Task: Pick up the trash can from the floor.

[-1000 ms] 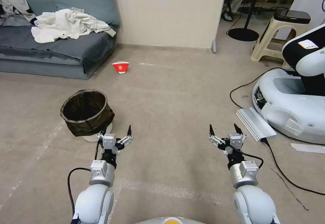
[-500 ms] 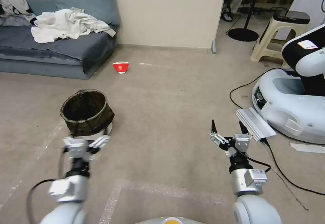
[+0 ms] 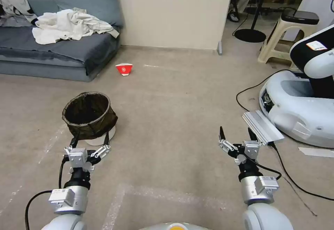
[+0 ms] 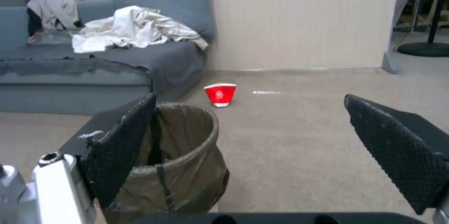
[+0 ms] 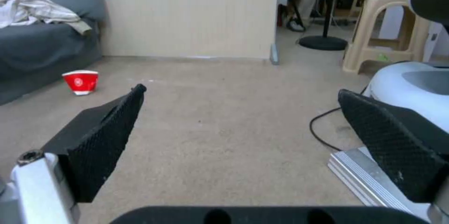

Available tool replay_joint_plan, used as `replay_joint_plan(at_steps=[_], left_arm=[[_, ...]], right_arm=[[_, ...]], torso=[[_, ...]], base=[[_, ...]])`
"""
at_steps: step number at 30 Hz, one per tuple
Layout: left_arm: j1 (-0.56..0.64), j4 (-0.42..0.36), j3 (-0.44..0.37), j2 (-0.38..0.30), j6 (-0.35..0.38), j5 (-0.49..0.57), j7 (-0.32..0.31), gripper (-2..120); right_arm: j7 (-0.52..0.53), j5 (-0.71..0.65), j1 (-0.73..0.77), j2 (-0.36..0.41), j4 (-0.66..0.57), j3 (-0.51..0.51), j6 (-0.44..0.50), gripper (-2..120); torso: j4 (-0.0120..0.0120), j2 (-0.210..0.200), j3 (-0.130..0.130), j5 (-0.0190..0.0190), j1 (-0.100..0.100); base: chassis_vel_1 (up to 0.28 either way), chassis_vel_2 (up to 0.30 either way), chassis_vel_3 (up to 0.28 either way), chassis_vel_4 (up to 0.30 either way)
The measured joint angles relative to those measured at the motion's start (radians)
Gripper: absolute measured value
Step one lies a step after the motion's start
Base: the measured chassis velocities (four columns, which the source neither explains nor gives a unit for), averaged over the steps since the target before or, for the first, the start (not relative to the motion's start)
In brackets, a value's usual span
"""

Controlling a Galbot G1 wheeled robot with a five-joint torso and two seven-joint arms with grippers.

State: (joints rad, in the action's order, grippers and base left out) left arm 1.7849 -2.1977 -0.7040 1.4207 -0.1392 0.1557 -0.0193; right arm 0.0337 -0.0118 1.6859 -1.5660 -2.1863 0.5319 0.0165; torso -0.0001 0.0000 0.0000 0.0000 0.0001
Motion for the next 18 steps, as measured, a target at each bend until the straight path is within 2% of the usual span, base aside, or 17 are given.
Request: replay_joint_plan(at_steps=[11,18], left_arm=[[0.0,-0.007,-0.004,-0.001,0.0,-0.004,0.014,100],[0.0,-0.001,-0.003,-0.001,-0.003,-0.005,0.014,100]], right_arm=[[0.001,0.0,0.0,-0.001,0.0,-0.003,-0.003,100],[0.003,0.001,0.0,-0.003,0.0,-0.004,-0.003,100]], torso=[[0.0,0.0,0.0,0.0,0.0],[0.0001,0.0,0.0,0.0,0.0]], base=[[0.0,0.0,0.0,0.0],[0.044,0.055,0.058,0.057]])
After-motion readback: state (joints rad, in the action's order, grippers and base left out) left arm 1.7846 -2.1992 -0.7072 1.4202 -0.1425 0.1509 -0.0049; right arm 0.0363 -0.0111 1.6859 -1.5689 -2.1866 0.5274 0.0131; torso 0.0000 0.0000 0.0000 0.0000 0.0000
